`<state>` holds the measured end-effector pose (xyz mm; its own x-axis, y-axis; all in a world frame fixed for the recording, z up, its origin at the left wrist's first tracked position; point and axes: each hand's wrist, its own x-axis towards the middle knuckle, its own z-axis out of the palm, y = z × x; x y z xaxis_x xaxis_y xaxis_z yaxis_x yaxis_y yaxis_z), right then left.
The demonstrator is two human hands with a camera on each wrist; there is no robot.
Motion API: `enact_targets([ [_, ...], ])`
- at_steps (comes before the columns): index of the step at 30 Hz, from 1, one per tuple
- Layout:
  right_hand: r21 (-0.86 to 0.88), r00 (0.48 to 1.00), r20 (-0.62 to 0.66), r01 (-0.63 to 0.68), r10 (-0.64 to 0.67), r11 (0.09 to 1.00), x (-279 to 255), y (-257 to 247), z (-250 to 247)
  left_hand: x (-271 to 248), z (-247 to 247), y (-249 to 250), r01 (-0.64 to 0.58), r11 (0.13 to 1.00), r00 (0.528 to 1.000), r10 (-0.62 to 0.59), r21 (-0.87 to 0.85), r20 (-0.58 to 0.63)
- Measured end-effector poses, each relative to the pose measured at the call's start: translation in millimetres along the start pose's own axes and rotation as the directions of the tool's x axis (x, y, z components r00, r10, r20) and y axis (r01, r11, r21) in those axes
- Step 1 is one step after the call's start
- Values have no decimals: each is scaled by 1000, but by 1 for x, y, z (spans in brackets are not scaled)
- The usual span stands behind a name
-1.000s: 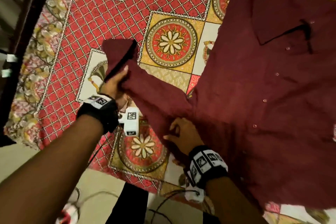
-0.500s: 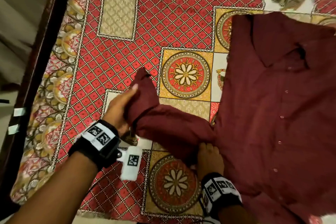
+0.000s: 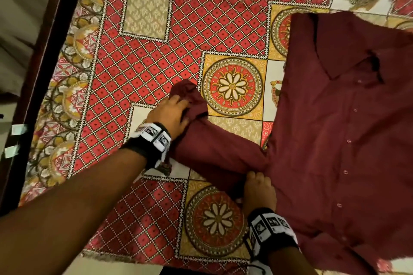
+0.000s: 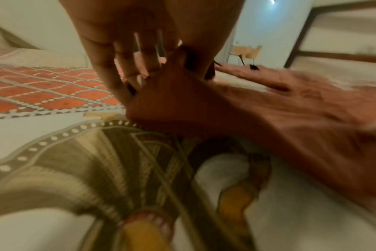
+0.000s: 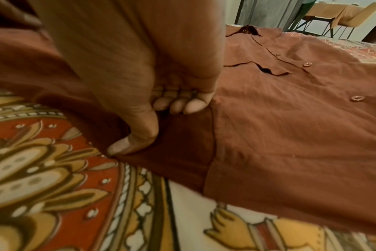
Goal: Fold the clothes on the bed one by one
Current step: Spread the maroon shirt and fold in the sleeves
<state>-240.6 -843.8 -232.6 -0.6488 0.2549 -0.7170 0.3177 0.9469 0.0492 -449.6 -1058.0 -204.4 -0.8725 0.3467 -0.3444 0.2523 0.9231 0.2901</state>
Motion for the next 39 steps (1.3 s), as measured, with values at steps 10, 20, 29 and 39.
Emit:
enact_targets([
  [10,25,1000,-20,-1,2,1000,-5,0,3,-21,-13,-107,248,-381,647,-619,-891,445],
  [20,288,898,-424,257,-118,922,-24,-5,-29,-49,-22,-124,-55,996,908,21,-68,-419],
  [29,166,841,-395,461,-370,872,22,-55,-10,27,-26,-167,-301,911,929,213,283,303],
  [39,115,854,-403,403,-329,908,31,-9,-11,33,-33,-173,-206,914,956,111,350,273],
])
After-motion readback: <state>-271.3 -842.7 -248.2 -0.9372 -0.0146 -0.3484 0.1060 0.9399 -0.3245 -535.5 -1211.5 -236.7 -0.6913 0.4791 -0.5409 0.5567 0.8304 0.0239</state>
